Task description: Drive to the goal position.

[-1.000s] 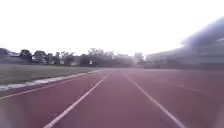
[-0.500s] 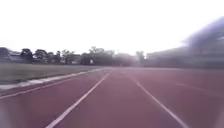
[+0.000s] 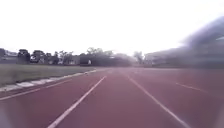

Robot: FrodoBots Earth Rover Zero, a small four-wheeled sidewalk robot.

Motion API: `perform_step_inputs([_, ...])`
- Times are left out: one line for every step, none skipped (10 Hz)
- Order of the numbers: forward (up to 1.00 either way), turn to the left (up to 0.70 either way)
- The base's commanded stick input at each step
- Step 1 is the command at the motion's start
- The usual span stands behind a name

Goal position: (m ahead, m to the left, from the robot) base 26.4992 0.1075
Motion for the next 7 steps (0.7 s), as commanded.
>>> perform_step_inputs([0.70,-0.01])
perform_step_inputs([0.70,-0.04])
perform_step_inputs([0.70,-0.15])
perform_step_inputs([0.70,-0.34])
perform_step_inputs([0.70,-0.34])
perform_step_inputs([0.70,-0.15])
perform_step_inputs([0.70,0.00])
